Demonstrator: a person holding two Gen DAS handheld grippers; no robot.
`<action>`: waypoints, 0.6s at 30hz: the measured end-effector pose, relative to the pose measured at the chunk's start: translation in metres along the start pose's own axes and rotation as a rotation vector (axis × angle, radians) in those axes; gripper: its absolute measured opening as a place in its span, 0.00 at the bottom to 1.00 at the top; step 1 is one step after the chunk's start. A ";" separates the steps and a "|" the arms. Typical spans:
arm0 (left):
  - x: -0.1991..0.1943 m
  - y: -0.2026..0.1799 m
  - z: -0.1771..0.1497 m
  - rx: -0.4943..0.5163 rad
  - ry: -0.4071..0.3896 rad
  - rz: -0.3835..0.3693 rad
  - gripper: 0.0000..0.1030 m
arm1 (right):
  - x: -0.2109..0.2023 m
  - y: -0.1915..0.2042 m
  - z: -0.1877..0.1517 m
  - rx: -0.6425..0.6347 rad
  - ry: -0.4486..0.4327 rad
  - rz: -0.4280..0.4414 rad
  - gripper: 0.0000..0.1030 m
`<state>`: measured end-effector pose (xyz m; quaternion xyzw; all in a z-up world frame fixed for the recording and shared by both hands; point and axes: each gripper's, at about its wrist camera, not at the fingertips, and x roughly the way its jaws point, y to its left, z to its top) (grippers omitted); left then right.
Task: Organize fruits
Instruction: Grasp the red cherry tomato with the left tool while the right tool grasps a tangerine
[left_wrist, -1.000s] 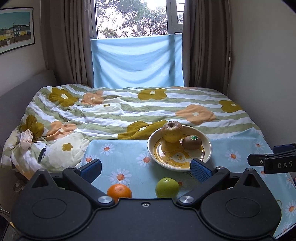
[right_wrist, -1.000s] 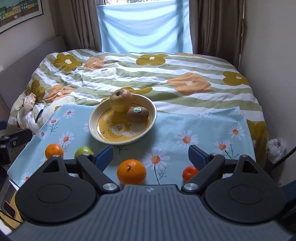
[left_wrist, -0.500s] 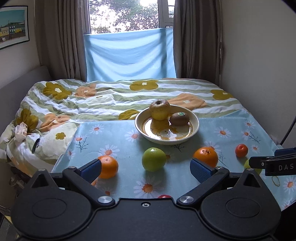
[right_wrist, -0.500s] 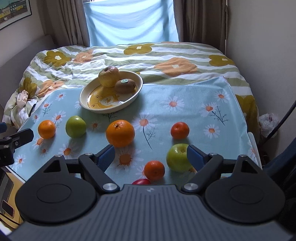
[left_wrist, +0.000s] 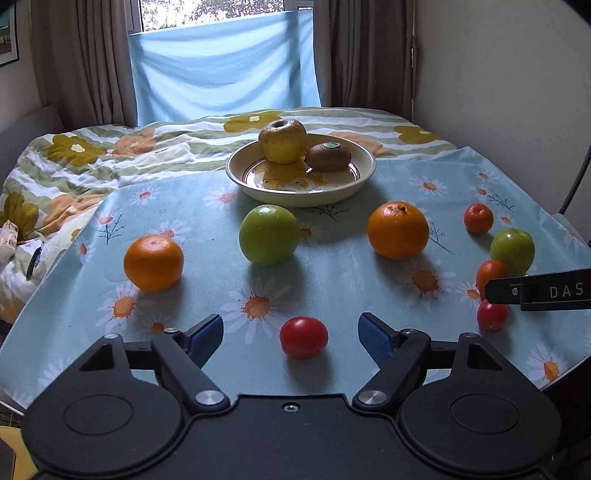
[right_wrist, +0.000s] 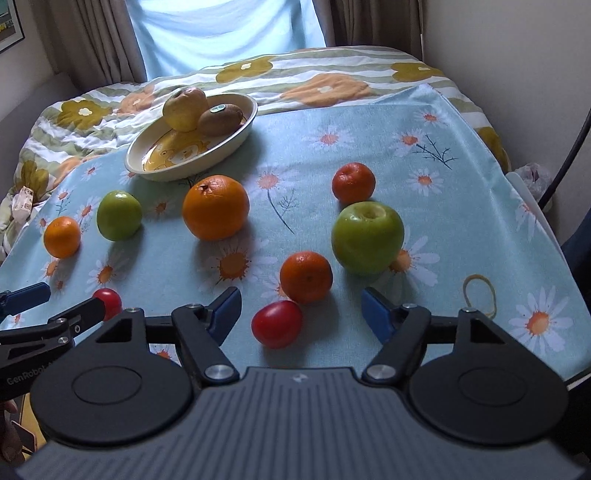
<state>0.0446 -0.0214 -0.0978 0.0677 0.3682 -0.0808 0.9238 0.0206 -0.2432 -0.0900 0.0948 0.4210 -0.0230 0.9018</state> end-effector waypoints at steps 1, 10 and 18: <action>0.002 0.000 -0.001 0.003 0.002 -0.001 0.77 | 0.001 -0.001 0.001 0.009 -0.001 0.001 0.84; 0.022 -0.004 -0.002 0.015 0.028 -0.034 0.62 | 0.016 -0.002 0.007 0.072 0.014 0.007 0.79; 0.029 -0.006 -0.006 0.029 0.055 -0.038 0.43 | 0.029 -0.005 0.008 0.104 0.041 -0.012 0.75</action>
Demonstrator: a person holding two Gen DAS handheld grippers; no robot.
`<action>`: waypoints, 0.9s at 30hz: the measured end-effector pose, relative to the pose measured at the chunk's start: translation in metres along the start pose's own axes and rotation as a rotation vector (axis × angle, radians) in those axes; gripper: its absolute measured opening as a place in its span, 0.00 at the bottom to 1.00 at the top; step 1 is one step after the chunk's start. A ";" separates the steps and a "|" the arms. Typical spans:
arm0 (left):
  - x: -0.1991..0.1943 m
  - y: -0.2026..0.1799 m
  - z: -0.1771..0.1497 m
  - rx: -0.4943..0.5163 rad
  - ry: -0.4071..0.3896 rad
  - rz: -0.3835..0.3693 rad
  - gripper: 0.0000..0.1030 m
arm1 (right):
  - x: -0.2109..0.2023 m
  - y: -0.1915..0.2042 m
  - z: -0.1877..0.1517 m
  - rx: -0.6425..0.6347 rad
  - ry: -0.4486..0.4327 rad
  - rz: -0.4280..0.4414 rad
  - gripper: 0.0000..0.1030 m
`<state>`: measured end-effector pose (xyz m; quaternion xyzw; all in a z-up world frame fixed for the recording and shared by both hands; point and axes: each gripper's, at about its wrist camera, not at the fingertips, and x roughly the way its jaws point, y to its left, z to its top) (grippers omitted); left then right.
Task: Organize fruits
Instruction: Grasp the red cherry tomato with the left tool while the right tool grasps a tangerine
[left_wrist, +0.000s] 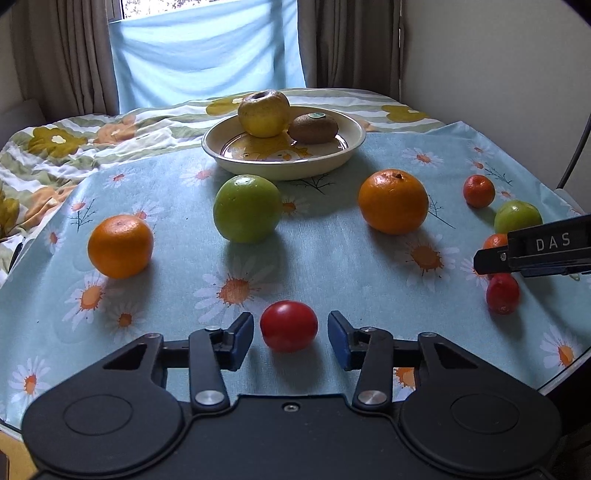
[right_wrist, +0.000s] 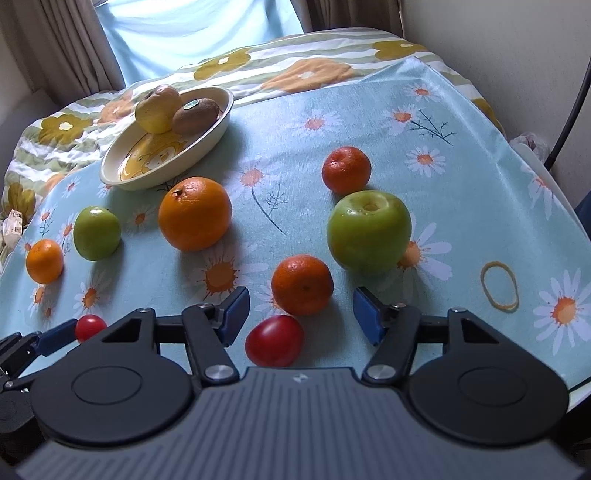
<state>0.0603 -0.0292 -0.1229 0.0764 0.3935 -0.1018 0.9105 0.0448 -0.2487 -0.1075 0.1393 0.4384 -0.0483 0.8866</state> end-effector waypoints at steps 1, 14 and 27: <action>0.001 0.000 0.000 0.000 0.003 0.000 0.40 | 0.001 0.000 0.000 0.001 0.001 -0.002 0.74; 0.000 0.000 0.000 -0.012 0.008 0.015 0.36 | 0.007 0.006 0.005 -0.011 0.004 0.007 0.63; -0.015 0.005 0.003 -0.054 -0.012 0.039 0.36 | 0.001 0.012 0.012 -0.053 -0.004 0.008 0.50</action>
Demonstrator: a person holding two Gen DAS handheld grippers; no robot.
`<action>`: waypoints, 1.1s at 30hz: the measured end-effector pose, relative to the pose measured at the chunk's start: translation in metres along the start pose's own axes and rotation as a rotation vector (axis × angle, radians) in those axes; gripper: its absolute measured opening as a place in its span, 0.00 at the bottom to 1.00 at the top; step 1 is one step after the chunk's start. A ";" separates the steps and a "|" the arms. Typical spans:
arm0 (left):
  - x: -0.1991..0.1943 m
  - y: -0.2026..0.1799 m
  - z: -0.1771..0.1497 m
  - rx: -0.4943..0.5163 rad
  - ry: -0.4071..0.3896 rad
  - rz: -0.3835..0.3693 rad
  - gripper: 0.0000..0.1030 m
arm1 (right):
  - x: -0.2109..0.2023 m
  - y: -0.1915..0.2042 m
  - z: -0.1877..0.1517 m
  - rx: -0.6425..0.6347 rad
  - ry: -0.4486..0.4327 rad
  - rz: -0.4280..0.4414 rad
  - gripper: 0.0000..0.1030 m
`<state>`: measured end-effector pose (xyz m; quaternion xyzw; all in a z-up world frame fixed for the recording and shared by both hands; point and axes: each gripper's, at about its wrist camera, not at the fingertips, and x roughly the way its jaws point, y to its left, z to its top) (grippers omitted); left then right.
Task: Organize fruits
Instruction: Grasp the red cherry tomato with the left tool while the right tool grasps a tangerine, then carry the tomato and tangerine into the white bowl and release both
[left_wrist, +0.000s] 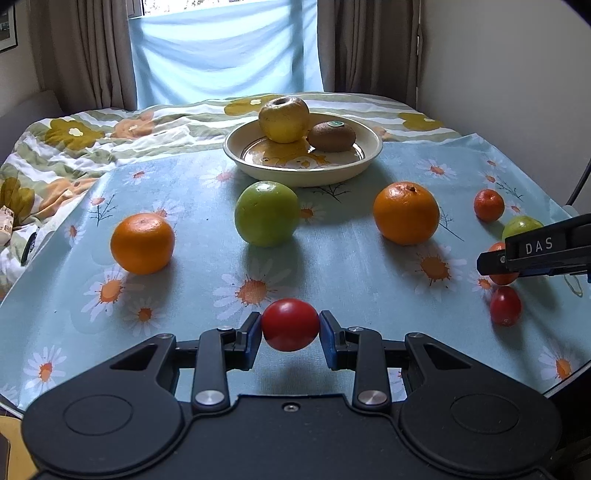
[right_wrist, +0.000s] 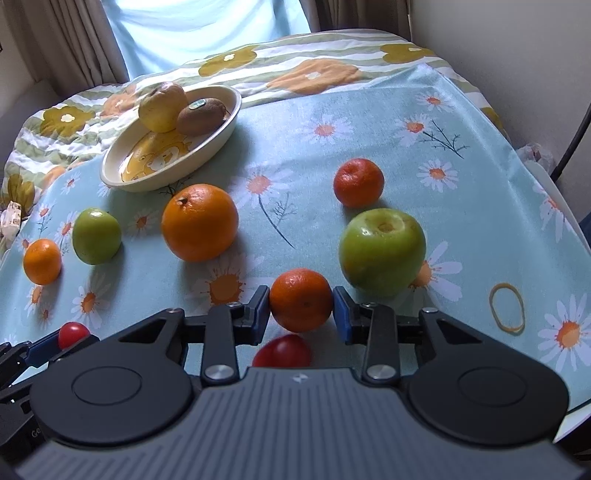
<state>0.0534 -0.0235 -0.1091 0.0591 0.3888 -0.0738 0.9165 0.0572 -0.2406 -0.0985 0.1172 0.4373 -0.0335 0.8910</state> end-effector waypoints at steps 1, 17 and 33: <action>-0.002 0.000 0.001 -0.003 -0.004 0.001 0.36 | -0.002 0.001 0.001 -0.003 -0.003 0.003 0.50; -0.055 0.005 0.037 -0.050 -0.065 0.039 0.36 | -0.050 0.014 0.041 -0.086 -0.051 0.059 0.50; -0.071 0.017 0.106 -0.065 -0.170 0.078 0.36 | -0.071 0.044 0.101 -0.197 -0.105 0.127 0.50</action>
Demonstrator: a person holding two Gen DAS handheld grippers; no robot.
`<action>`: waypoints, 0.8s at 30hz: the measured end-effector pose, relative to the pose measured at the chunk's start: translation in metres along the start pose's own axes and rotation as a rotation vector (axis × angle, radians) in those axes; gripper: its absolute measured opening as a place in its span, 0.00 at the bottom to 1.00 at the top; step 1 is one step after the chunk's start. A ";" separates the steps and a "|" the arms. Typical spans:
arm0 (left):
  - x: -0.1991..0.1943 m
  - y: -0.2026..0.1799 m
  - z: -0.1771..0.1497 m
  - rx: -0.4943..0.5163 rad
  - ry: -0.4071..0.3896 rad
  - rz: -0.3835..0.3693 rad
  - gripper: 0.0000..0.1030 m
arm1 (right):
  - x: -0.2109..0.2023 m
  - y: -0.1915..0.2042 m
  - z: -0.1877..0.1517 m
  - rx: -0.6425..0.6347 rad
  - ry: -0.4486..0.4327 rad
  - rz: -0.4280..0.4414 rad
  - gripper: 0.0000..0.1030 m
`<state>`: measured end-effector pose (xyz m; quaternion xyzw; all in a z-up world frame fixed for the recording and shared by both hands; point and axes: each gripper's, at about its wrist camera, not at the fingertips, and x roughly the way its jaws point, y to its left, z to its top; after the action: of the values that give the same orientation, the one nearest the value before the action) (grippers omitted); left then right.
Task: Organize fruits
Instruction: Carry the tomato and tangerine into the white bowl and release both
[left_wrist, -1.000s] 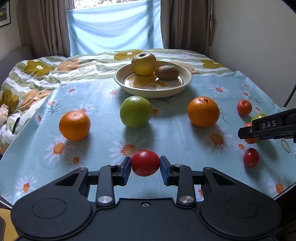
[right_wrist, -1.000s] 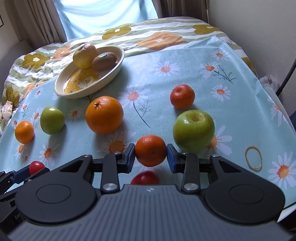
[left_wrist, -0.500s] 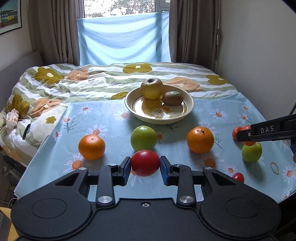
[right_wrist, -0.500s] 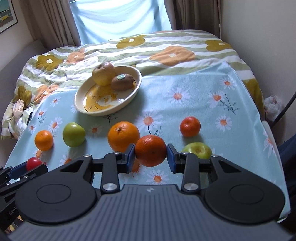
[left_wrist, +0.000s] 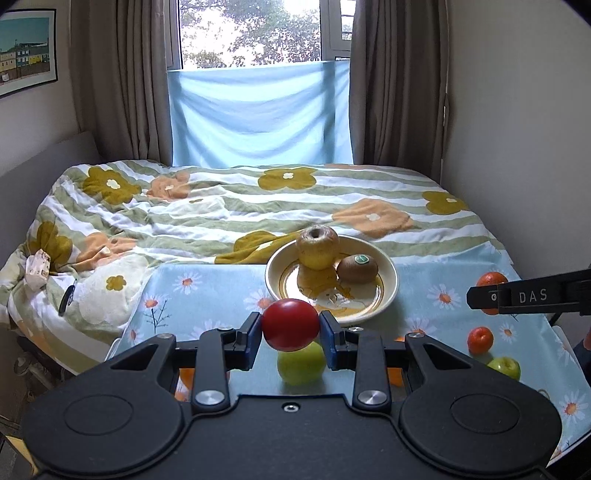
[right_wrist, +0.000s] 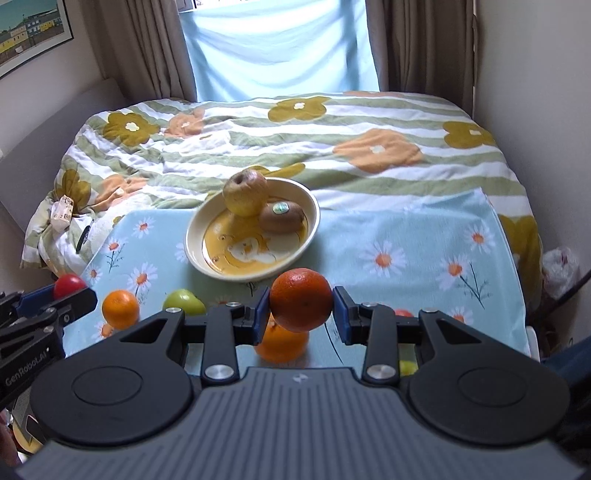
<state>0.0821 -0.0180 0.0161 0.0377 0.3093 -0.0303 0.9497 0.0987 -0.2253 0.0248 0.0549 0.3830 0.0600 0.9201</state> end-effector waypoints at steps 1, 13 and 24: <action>0.005 0.002 0.004 0.000 -0.003 -0.001 0.36 | 0.003 0.002 0.004 -0.001 -0.001 0.001 0.50; 0.083 0.025 0.048 0.039 0.056 -0.068 0.36 | 0.062 0.021 0.047 0.063 0.022 -0.034 0.50; 0.172 0.026 0.066 0.114 0.144 -0.142 0.36 | 0.121 0.024 0.063 0.133 0.077 -0.095 0.50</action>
<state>0.2614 -0.0040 -0.0303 0.0717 0.3763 -0.1124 0.9168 0.2268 -0.1867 -0.0124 0.0951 0.4235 -0.0074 0.9008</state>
